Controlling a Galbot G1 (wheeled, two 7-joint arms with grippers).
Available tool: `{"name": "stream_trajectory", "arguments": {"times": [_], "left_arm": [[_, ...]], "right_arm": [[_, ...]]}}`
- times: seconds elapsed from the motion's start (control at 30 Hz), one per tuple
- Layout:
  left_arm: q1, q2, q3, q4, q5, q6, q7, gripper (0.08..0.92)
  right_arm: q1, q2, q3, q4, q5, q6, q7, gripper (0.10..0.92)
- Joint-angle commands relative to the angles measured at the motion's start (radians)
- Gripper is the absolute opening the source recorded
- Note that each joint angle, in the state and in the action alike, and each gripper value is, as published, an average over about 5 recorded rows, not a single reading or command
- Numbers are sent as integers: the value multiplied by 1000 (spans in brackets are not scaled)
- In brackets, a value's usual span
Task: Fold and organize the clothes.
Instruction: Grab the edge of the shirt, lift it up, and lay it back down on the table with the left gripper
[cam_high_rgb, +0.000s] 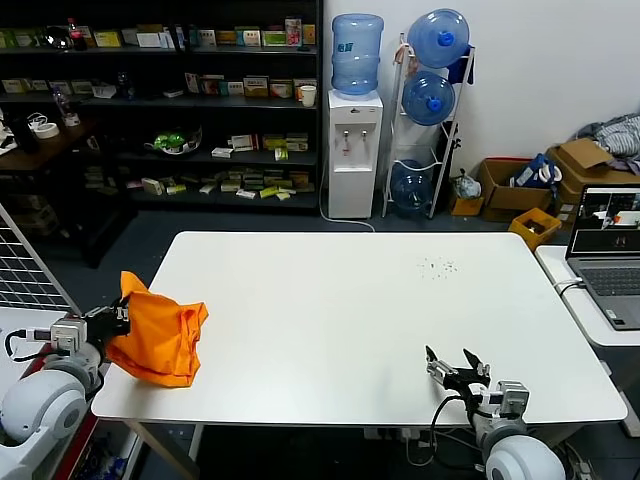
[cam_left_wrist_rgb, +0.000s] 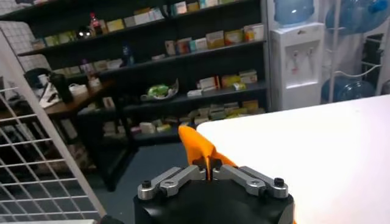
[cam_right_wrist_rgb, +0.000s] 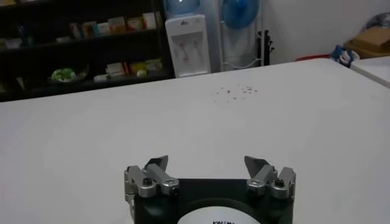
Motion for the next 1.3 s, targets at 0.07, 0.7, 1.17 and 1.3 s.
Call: {"name": "stream_trajectory", "arguments": {"times": [0.07,0.7,1.17,1.3], "left_arm": [[-220,-120,361,-181,-380,92,-265,108],[-712,-962,873,359,-342,93,-480,108],[-686,-1032,863,470,-156,70,-387,108],[-653,-1015,854,418,-139,52,-346,120]], "right_arm": [[-31,36,14,21,-27,0,6,823],[-98,93,49,78,-69,-9,16,823],[-129,57,85,122,-54,6,-12,823],[-186,10,141,171,-82,48,-109,823]]}}
